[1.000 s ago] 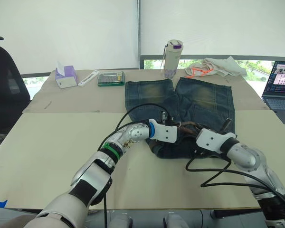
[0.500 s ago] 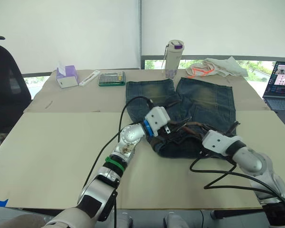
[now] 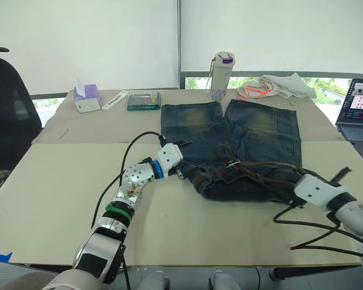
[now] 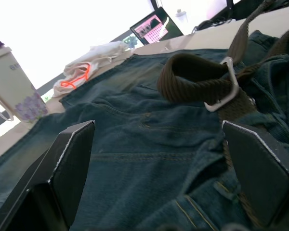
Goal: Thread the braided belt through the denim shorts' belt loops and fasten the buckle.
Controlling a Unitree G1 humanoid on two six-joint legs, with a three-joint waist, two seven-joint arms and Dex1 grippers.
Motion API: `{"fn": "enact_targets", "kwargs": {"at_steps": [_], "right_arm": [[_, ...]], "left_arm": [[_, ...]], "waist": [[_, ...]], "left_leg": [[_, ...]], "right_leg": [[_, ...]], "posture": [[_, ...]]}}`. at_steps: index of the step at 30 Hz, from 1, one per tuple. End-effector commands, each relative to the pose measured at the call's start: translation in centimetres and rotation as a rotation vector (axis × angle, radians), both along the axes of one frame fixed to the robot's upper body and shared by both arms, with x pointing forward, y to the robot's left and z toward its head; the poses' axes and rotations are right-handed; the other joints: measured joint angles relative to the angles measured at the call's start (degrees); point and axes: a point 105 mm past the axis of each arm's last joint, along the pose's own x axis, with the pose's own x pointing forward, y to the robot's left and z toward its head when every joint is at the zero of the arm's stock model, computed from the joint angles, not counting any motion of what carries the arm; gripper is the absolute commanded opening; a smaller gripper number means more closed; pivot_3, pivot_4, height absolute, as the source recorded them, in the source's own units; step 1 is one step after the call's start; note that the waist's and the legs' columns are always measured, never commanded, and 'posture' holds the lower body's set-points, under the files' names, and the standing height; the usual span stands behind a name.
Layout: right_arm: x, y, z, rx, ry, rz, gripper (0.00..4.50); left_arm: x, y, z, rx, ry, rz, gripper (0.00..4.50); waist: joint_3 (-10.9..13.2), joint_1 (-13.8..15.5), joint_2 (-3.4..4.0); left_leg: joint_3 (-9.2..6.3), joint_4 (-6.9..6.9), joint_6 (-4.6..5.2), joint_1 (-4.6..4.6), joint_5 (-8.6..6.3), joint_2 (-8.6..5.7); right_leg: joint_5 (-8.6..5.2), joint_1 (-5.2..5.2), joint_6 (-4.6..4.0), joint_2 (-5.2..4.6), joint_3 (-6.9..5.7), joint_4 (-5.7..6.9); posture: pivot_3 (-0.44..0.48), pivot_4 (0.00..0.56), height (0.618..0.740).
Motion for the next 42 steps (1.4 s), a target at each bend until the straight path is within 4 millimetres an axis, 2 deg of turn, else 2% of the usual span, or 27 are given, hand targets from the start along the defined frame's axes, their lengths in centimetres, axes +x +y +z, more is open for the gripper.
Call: {"fn": "enact_targets", "kwargs": {"at_steps": [1, 3, 6, 11, 17, 19, 23, 26, 28, 32, 35, 38, 42], "right_arm": [[-0.5, -2.6, 1.7, -0.032, -0.069, -0.075, 0.00], [-1.1, -4.0, 1.5, -0.034, -0.068, -0.115, 0.00], [-2.0, -4.9, 1.1, -0.032, -0.057, -0.126, 0.00], [-3.0, -5.0, 1.3, -0.026, -0.074, -0.082, 0.00], [-4.6, -6.4, 0.7, -0.075, -0.039, -0.112, 0.00], [-4.7, -6.2, 0.7, -0.069, -0.047, -0.109, 0.00], [-4.1, -4.7, 0.6, -0.055, -0.061, -0.066, 0.00], [-3.7, -3.8, 0.8, -0.042, -0.083, -0.037, 0.00], [-3.5, -3.1, 1.0, -0.030, -0.102, -0.010, 0.00], [-3.5, -2.4, 1.2, -0.017, -0.112, 0.018, 0.00], [-3.7, -2.3, 1.5, -0.012, -0.127, 0.018, 0.00], [-4.0, -2.4, 1.6, -0.014, -0.132, 0.013, 0.00], [-4.3, -2.8, 1.4, -0.016, -0.123, 0.002, 0.00]], "left_arm": [[-0.4, -0.2, 0.8, 0.013, -0.046, -0.027, 4.46], [-0.5, 0.0, 0.7, 0.016, -0.045, -0.029, 4.46], [-0.6, 0.2, 0.6, 0.018, -0.041, -0.030, 4.46], [-0.8, 0.7, 0.4, 0.025, -0.035, -0.028, 4.46], [-0.8, 0.7, 0.5, 0.011, -0.026, -0.028, 4.46], [-0.4, 0.0, 1.2, -0.038, -0.014, -0.022, 4.46], [0.5, -2.7, 3.2, -0.129, 0.001, -0.017, 4.46], [1.5, -4.6, 3.6, -0.149, 0.045, 0.006, 4.46], [2.0, -6.0, 2.4, -0.042, 0.073, 0.014, 4.46], [2.2, -6.6, -0.8, 0.193, 0.102, 0.007, 4.46], [2.0, -5.7, -2.9, 0.311, 0.156, -0.003, 4.46], [1.4, -4.0, -4.7, 0.413, 0.186, -0.026, 4.46], [0.5, -2.3, -5.6, 0.434, 0.230, -0.045, 4.46]], "waist": [[0.00, -0.08, -0.01], [0.01, -0.17, -0.03], [0.03, -0.11, -0.05], [0.08, -0.21, -0.13], [0.14, -0.12, -0.23], [0.15, -0.16, -0.25], [0.18, 0.07, -0.31], [0.20, 0.09, -0.34], [0.21, -0.13, -0.35], [0.22, -0.89, -0.36], [0.23, -1.01, -0.37], [0.23, -1.04, -0.37], [0.22, -1.17, -0.36]], "left_leg": [[0.00, 0.00, 0.00, 0.00, 0.00, 0.01], [0.01, 0.00, 0.00, 0.00, 0.00, 0.01], [0.02, 0.00, 0.01, 0.00, 0.00, 0.02], [0.02, 0.00, 0.02, 0.01, -0.01, 0.05], [0.03, 0.00, 0.03, 0.00, -0.02, 0.06], [0.03, 0.00, 0.03, 0.01, -0.02, 0.06], [0.02, 0.01, 0.03, 0.01, -0.02, 0.04], [0.05, 0.03, 0.03, -0.02, -0.02, -0.06], [0.05, 0.03, 0.07, 0.01, -0.05, -0.06], [0.05, -0.01, 0.19, 0.21, -0.12, -0.04], [0.04, -0.02, 0.24, 0.32, -0.16, -0.03], [0.04, -0.01, 0.23, 0.37, -0.17, -0.01], [0.04, -0.12, 0.26, 0.73, -0.23, 0.08]], "right_leg": [[0.00, 0.00, 0.00, 0.00, 0.00, 0.00], [0.00, 0.00, 0.00, 0.00, 0.01, 0.00], [0.00, 0.02, 0.00, -0.01, 0.01, -0.01], [0.00, 0.07, 0.01, -0.02, 0.02, -0.05], [-0.01, 0.10, 0.01, -0.04, 0.02, -0.08], [-0.01, 0.12, 0.01, -0.04, 0.03, -0.09], [-0.01, 0.18, 0.03, -0.05, 0.02, -0.12], [-0.02, 0.20, 0.05, -0.05, 0.02, -0.17], [-0.04, 0.26, 0.08, -0.04, 0.02, -0.19], [-0.12, 0.54, 0.18, 0.02, 0.02, -0.23], [-0.22, 0.66, 0.34, 0.02, 0.02, -0.27], [-0.20, 0.69, 0.32, 0.01, 0.02, -0.28], [-0.24, 0.94, 0.28, 0.01, 0.09, -0.28]], "posture": [[0.000, 0.150, 0.740], [0.000, 0.150, 0.740], [0.000, 0.150, 0.740], [0.000, 0.150, 0.740], [0.000, 0.150, 0.740], [0.000, 0.150, 0.740], [0.000, 0.150, 0.740], [0.000, 0.150, 0.740], [0.000, 0.150, 0.740], [0.000, 0.150, 0.740], [0.000, 0.150, 0.740], [0.000, 0.150, 0.740], [0.000, 0.150, 0.740]]}}
